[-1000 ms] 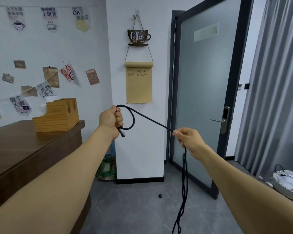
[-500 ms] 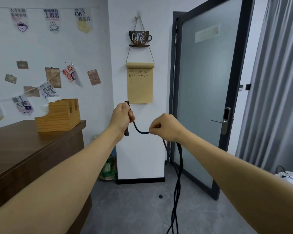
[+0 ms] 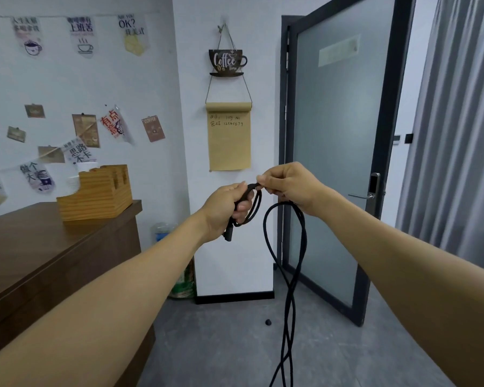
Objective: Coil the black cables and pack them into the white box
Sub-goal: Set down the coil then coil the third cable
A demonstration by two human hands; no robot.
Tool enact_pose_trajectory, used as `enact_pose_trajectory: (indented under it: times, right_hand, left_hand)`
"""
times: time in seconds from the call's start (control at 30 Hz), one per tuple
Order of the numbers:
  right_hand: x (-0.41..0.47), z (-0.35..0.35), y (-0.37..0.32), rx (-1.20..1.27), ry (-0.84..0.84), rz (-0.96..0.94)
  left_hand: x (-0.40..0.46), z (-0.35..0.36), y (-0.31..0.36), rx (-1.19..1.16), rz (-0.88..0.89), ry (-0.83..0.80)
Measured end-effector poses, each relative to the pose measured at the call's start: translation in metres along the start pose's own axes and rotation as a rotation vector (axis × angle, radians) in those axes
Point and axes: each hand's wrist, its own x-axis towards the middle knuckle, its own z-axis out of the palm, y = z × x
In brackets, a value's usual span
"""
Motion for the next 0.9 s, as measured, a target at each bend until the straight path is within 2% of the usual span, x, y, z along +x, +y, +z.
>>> enact_pose_trajectory:
  times: [0.13, 0.27, 0.47, 0.63, 0.77, 0.9]
  right_hand:
    - [-0.008, 0.0, 0.008, 0.028, 0.026, 0.045]
    - [-0.013, 0.002, 0.023, 0.069, 0.019, 0.054]
    - [-0.028, 0.002, 0.047, -0.256, -0.146, 0.147]
    - [-0.029, 0.007, 0.05, -0.407, -0.031, 0.116]
    - [-0.026, 0.011, 0.047, -0.453, 0.106, 0.023]
    - [-0.02, 0.012, 0.043, -0.535, 0.236, -0.152]
  left_hand:
    - [-0.001, 0.001, 0.006, 0.058, -0.078, -0.038]
    - [0.0, 0.002, 0.003, 0.065, -0.069, 0.014]
    - [0.003, -0.005, 0.003, -0.115, -0.073, 0.154]
    - [0.002, -0.01, -0.004, -0.149, -0.086, 0.275]
    - [0.004, -0.017, -0.009, 0.008, -0.107, 0.372]
    - [0.006, -0.02, -0.007, 0.33, -0.112, 0.346]
